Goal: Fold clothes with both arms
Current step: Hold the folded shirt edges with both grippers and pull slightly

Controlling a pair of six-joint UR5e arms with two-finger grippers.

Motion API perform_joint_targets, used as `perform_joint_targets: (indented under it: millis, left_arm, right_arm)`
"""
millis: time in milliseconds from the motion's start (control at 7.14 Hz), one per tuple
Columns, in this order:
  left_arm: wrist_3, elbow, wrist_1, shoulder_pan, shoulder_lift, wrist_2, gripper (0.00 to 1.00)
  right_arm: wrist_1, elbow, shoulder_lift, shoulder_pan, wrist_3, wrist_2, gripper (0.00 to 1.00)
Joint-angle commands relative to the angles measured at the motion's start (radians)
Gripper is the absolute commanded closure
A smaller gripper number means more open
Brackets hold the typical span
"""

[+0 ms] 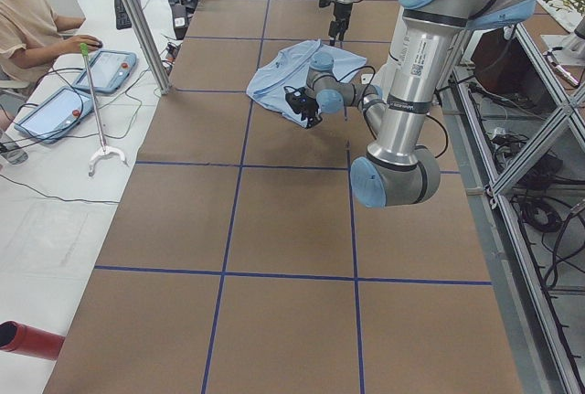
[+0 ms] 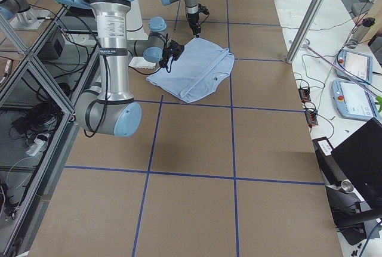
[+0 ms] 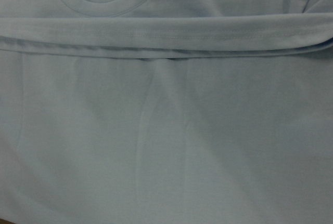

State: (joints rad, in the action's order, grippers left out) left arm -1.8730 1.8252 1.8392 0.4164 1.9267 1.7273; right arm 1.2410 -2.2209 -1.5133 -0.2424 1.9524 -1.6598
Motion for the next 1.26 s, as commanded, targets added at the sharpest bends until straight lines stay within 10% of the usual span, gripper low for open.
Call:
perform_joint_targets:
  millis: [0, 420, 701, 1121]
  left_arm:
    - [0.000, -0.012, 0.000, -0.005, 0.009, 0.000, 0.51]
    - [0.011, -0.024, 0.006, -0.016, 0.011, 0.002, 0.55]
    - [0.011, -0.021, 0.005, -0.016, 0.011, 0.002, 1.00]
    - [0.020, -0.008, 0.000, -0.004, 0.018, -0.003, 1.00]
  right_arm:
    - [0.001, 0.003, -0.001, 0.000, 0.000, 0.000, 0.00]
    - [0.003, 0.003, -0.001, 0.000, 0.000, 0.000, 0.00]
    - [0.003, 0.003, -0.001, 0.000, 0.000, 0.000, 0.00]
    - [0.003, 0.010, 0.001, 0.000, 0.002, 0.000, 0.00]
